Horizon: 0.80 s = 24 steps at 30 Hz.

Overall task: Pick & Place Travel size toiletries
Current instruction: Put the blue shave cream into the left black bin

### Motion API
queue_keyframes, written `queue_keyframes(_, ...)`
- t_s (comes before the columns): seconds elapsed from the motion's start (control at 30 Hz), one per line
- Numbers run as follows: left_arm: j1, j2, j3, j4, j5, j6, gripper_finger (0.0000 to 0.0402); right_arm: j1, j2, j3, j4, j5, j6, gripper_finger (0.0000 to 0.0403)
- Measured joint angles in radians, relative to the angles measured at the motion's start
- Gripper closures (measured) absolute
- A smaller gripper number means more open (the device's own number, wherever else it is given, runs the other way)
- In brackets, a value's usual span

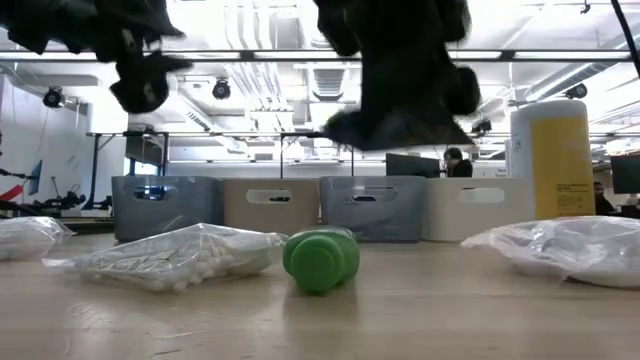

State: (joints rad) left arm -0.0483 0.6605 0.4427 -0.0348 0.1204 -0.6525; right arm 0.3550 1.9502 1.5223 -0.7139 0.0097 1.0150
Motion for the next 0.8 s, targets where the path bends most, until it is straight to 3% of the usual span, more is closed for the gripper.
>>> queue_keyframes(0.13,-0.001,0.003,0.0,0.111,0.089,0.223,0.0243,-0.059,-0.079,0.0,0.022,-0.006,-0.069,0.0346)
queue_keyframes(0.27,-0.001,0.014,0.0,0.183,0.094,0.385,0.0243,-0.128,-0.121,0.0,0.074,-0.066,-0.092,0.0346)
queue_keyframes(0.5,0.003,0.084,0.022,0.204,0.099,0.16,0.0242,-0.164,-0.124,0.018,0.128,-0.094,-0.165,0.0345)
queue_keyframes(0.67,0.016,0.194,0.056,0.203,0.246,0.029,0.0233,-0.163,-0.103,0.062,0.132,-0.098,-0.207,0.0344)
queue_keyframes(0.8,0.02,0.274,0.093,0.227,0.337,0.082,0.0217,-0.162,-0.101,0.082,0.14,-0.097,-0.214,0.0344)
